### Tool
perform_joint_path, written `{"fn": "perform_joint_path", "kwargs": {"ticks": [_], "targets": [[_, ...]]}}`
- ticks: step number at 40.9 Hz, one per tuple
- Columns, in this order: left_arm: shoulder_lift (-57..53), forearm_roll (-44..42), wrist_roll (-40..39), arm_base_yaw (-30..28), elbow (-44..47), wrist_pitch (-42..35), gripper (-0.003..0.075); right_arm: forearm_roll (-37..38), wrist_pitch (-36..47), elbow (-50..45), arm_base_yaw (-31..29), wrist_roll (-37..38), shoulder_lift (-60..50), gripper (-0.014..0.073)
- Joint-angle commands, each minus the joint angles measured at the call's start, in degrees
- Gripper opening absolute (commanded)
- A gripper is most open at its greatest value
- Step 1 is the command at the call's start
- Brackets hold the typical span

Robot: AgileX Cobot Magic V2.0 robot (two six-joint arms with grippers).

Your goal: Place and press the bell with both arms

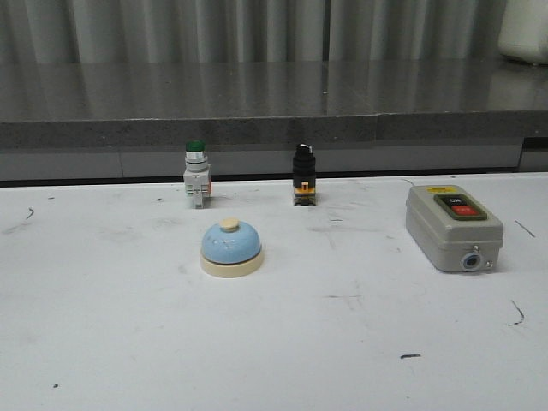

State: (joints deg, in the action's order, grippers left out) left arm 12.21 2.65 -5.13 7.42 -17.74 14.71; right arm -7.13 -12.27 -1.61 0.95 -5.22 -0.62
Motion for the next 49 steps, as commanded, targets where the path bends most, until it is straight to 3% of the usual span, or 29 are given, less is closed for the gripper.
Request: {"fn": "perform_joint_path", "kwargs": {"ticks": [1,9,19,27,36,49], "targets": [[0.62,0.45,-0.32,-0.17,-1.58,-5.15,-0.002,-0.46,5.32,3.63,-0.18,-0.46,-0.08,-0.0067],[0.62,0.45,-0.32,-0.17,-1.58,-5.15,-0.002,-0.82,3.97,14.1,-0.18,0.28,9.94,-0.0066],[0.62,0.45,-0.32,-0.17,-1.58,-5.15,-0.002,-1.84,-7.19,32.11,-0.18,0.84,30.7,-0.0066],[0.62,0.45,-0.32,-0.17,-1.58,-5.15,-0.002,-1.95,-4.87,37.85,0.96,0.84,42.95,-0.0066],[0.62,0.45,-0.32,-0.17,-1.58,-5.15,-0.002,-2.06,-1.64,44.26,13.19,0.84,59.54,-0.0066],[0.62,0.45,-0.32,-0.17,-1.58,-5.15,-0.002,-5.47,-2.17,61.75,28.9,0.9,84.76,-0.0059]]}}
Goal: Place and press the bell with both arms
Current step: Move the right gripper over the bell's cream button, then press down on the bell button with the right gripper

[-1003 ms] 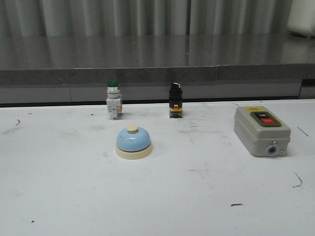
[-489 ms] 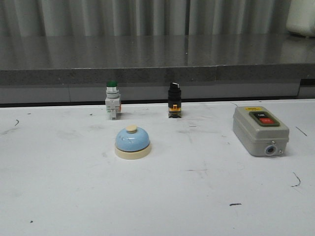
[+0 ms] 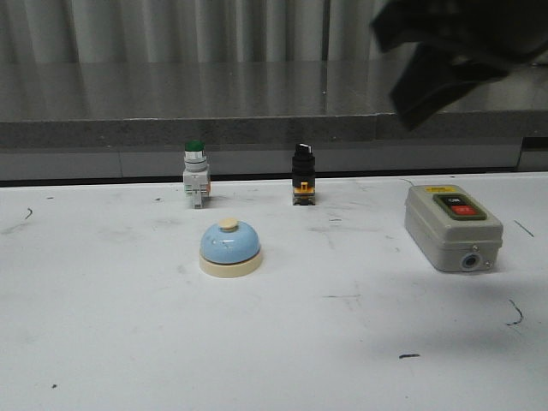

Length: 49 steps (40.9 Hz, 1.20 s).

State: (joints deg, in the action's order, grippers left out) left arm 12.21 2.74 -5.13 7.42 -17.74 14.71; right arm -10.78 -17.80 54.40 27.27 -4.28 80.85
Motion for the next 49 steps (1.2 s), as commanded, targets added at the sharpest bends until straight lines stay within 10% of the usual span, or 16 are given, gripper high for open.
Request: {"fn": "perform_joint_path", "kwargs": {"ticks": [1,20,49], "targets": [[0.62,0.36,-0.32,-0.17,-1.58,-5.15,-0.002,-2.1,2.94,7.33,3.2,-0.04,4.62,-0.0059],[0.62,0.36,-0.32,-0.17,-1.58,-5.15,-0.002,-3.64,-7.99,30.79,10.54,-0.04,26.36,-0.0059],[0.62,0.36,-0.32,-0.17,-1.58,-5.28,-0.002,-1.48,-6.7,32.21,8.73,-0.09,30.0,-0.0059]]}}
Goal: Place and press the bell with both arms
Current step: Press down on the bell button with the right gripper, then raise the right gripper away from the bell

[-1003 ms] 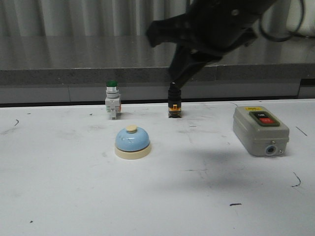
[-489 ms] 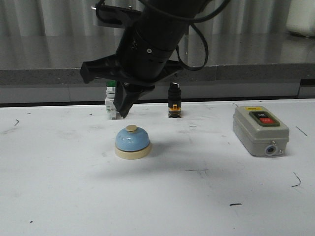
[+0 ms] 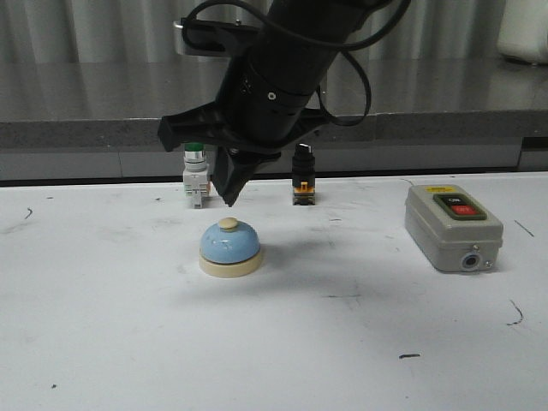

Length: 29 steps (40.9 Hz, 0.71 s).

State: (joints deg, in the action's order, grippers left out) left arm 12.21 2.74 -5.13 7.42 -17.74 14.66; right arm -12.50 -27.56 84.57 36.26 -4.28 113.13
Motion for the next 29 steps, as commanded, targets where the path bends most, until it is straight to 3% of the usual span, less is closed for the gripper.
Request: {"fn": "perform_joint_path", "kwargs": {"ticks": [1,12,29], "targets": [[0.62,0.36,-0.32,-0.17,-1.58,-5.24,-0.002,0.23,3.07,2.03,-0.26,-0.09,-2.05,-0.0059],[0.62,0.36,-0.32,-0.17,-1.58,-5.24,-0.002,0.23,2.47,2.03,-0.16,-0.09,-0.34,-0.0059],[0.62,0.36,-0.32,-0.17,-1.58,-5.24,-0.002,0.23,0.49,1.72,-2.18,0.01,-11.39,-0.0059]]}}
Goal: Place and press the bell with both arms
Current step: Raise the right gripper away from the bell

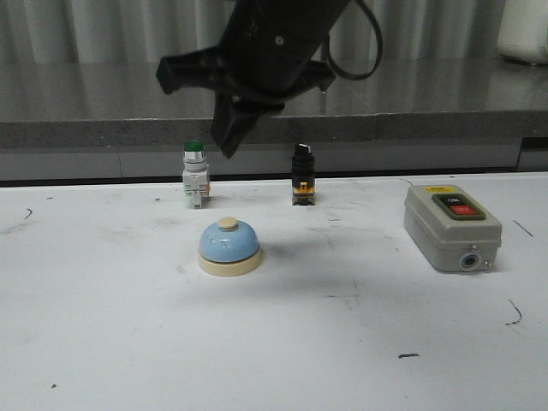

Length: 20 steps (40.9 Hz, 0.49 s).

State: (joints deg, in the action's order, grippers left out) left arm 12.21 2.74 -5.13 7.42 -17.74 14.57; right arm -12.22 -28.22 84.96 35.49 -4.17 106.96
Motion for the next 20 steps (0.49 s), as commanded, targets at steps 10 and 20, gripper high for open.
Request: {"fn": "perform_joint_path", "kwargs": {"ticks": [10,20], "targets": [[0.62,0.36,-0.32,-0.17,-1.58,-5.15,-0.002,-0.05,3.39,-10.89,-9.29,-0.03,-17.88,-0.0059],[0.62,0.36,-0.32,-0.17,-1.58,-5.15,-0.002,-0.05,6.14,-29.03,-22.38,-0.03,-34.65,-0.0059]]}}
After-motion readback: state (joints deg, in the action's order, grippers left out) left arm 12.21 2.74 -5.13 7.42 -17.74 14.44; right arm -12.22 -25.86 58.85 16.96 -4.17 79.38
